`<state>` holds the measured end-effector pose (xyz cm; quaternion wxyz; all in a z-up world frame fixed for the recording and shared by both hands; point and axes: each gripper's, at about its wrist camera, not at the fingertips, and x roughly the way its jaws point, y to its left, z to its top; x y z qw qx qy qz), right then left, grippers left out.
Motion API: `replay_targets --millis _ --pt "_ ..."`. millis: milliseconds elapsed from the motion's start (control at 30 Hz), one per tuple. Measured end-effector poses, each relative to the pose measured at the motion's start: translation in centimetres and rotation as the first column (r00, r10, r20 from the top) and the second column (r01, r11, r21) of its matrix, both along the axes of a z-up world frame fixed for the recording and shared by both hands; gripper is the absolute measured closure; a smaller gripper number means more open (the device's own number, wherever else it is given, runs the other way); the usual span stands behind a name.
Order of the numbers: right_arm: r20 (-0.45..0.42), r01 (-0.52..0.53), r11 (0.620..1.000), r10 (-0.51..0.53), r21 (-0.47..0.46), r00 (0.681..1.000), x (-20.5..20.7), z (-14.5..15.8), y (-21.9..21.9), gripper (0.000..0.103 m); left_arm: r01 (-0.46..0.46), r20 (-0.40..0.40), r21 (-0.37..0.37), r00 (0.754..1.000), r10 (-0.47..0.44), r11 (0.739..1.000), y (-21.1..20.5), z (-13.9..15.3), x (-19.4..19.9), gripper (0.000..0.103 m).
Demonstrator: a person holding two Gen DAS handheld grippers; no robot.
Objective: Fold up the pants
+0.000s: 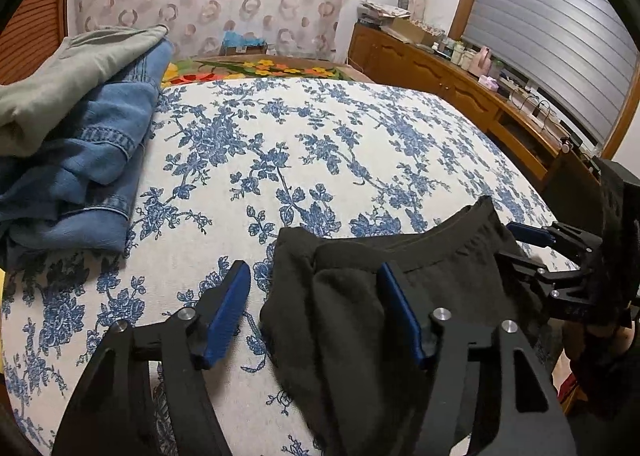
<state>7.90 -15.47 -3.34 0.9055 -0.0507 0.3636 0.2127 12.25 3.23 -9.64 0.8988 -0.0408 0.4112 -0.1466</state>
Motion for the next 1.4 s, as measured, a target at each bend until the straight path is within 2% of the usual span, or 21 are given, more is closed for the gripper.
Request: replay_targets --millis 367,733,1067,1233,1400 --pt "0.000 -0.004 1.000 0.004 -0.004 1.000 0.05 -0.04 -0.06 0.039 -0.005 -0.012 0.014 1.000 0.006 1.000 -0.08 -0.65 0.13 0.037" --pt "-0.020 -0.070 0.997 0.071 0.024 0.997 0.35 0.19 0.42 0.077 -0.005 -0.013 -0.001 1.000 0.005 1.000 0.03 -0.59 0.01 0.037" --pt "-0.011 -0.109 0.994 0.109 0.030 0.994 0.20 0.17 0.53 0.084 -0.006 -0.013 -0.001 1.000 0.006 1.000 0.01 -0.59 -0.02 0.037" --pt "-0.007 -0.113 0.993 0.113 0.035 0.994 0.07 0.12 0.59 0.085 0.003 -0.012 -0.003 1.000 -0.003 1.000 -0.04 -0.56 -0.03 0.048" --pt "0.001 -0.118 0.993 0.118 0.029 0.993 -0.24 0.24 0.69 0.087 0.029 -0.013 -0.021 0.999 -0.029 0.999 -0.22 -0.54 -0.08 0.065"
